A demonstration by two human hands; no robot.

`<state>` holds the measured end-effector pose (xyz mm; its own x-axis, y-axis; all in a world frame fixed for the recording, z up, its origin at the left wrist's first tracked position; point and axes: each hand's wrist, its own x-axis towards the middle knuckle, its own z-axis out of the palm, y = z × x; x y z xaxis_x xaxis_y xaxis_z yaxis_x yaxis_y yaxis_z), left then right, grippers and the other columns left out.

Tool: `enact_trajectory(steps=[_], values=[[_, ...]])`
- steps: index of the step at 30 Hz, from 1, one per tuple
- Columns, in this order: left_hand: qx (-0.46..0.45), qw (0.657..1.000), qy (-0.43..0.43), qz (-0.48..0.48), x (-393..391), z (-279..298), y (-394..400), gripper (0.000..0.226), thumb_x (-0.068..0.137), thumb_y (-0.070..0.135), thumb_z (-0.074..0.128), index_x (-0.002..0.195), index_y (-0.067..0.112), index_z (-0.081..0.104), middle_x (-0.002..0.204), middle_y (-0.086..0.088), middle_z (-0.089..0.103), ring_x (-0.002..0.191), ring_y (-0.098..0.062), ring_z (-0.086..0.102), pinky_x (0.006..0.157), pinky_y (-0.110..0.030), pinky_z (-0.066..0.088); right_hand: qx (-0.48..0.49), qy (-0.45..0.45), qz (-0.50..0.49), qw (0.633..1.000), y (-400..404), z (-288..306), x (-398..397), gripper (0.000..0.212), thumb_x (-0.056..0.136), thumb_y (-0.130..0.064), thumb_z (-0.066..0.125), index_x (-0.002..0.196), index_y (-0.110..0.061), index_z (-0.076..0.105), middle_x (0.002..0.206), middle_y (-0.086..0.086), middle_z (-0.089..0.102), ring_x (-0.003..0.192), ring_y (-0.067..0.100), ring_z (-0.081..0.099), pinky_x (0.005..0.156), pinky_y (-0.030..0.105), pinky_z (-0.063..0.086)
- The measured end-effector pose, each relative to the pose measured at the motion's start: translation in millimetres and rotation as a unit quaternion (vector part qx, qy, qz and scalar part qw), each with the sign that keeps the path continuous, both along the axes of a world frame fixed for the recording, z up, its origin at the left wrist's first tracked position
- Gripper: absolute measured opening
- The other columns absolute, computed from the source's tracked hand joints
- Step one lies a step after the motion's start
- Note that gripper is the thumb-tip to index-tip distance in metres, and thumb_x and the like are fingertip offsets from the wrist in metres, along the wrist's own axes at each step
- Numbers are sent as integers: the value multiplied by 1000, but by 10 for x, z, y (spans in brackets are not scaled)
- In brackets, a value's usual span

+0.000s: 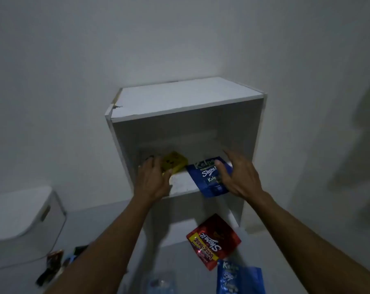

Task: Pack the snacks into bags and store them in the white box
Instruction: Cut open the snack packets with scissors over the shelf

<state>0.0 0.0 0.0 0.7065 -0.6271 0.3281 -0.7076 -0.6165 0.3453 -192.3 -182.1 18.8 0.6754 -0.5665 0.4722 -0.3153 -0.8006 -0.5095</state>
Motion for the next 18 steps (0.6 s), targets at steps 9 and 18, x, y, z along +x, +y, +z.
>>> enact_trajectory(steps=[9, 18], values=[[90, 989, 110, 50, 560, -328, -239, 82, 83, 75, 37, 147, 23, 32, 143, -16, 47, 129, -37, 44, 105, -45, 42, -60, 123, 72, 988, -247, -670, 236, 77, 87, -74, 33, 142, -21, 48, 145, 1, 51, 136, 18, 44, 110, 50, 34], [104, 992, 59, 41, 472, -423, -221, 63, 82, 63, 55, 131, 23, 52, 123, -16, 57, 111, -39, 54, 93, -40, 45, -147, 203, 134, 959, -333, -925, 158, 75, 83, -76, 40, 135, -25, 56, 140, 0, 56, 132, 22, 48, 109, 49, 37]])
